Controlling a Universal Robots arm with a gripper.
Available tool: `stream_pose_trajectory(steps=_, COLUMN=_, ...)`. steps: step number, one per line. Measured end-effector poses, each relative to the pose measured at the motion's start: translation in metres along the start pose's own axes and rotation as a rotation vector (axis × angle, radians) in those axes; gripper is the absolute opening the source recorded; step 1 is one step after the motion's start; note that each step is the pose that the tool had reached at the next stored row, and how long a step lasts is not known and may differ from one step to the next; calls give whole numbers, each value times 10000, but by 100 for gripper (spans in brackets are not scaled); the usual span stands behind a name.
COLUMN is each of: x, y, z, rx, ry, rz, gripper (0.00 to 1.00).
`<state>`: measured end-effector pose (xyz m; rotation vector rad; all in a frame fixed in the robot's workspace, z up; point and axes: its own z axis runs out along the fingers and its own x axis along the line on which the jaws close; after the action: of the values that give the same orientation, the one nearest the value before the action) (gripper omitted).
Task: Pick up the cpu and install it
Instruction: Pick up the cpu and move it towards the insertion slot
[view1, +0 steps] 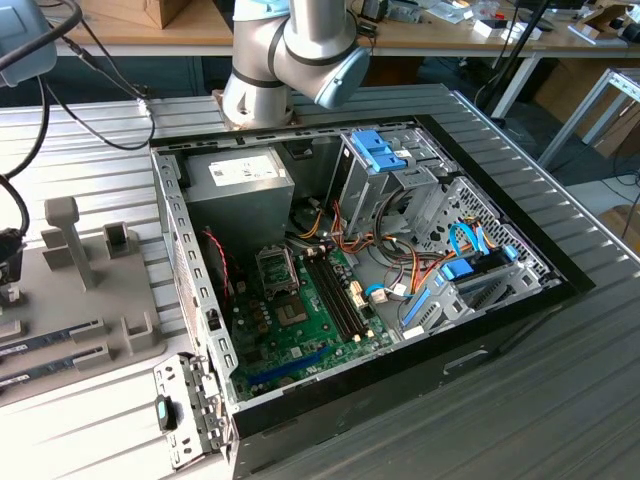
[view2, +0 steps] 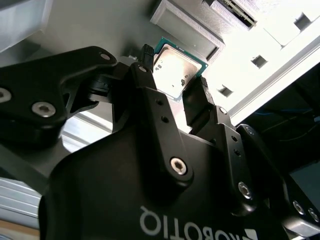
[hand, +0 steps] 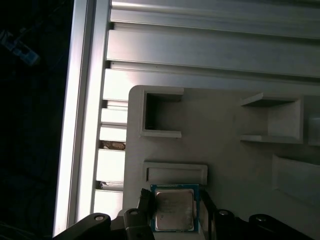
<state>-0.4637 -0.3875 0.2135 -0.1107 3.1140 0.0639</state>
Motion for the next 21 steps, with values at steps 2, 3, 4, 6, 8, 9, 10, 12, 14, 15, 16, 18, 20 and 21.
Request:
stream_pose_trajectory(steps=2, x=0, y=0, z=-4, rx=-12, ry=-1, rz=0, gripper=47)
stream_pose_trajectory(steps=3, x=0, y=0, z=-6, rx=-19, ry=-3, rz=0, gripper=47)
stream_pose_trajectory(steps=4, x=0, y=0, z=-6, rx=-22, ry=-3, rz=0, gripper=47)
stream_pose_trajectory(steps=6, x=0, y=0, z=-10, rx=-26, ry=-2, rz=1, gripper=47)
stream_pose_trajectory(steps=8, x=0, y=1, z=-12, rx=-31, ry=-3, rz=1, gripper=47)
stream_pose_trajectory(steps=9, x=0, y=1, z=-14, rx=-33, ry=-2, rz=1, gripper=47)
stream_pose_trajectory(steps=10, x=0, y=1, z=-17, rx=-39, ry=-3, rz=1, gripper=47)
stream_pose_trajectory(steps=12, x=-1, y=1, z=-21, rx=-50, ry=-5, rz=1, gripper=47)
stream_pose_trajectory(steps=14, x=-1, y=1, z=-26, rx=-59, ry=-5, rz=1, gripper=47)
stream_pose_trajectory(steps=15, x=-1, y=1, z=-29, rx=-63, ry=-5, rz=2, gripper=47)
stream_pose_trajectory(steps=16, x=-1, y=1, z=-31, rx=-67, ry=-5, rz=2, gripper=47)
stream_pose_trajectory(steps=18, x=-1, y=2, z=-36, rx=-75, ry=-6, rz=2, gripper=47)
stream_pose_trajectory(steps=20, x=-1, y=2, z=-42, rx=-85, ry=-7, rz=2, gripper=47)
stream_pose_trajectory(steps=21, x=-1, y=2, z=-48, rx=-94, ry=-7, rz=2, gripper=47)
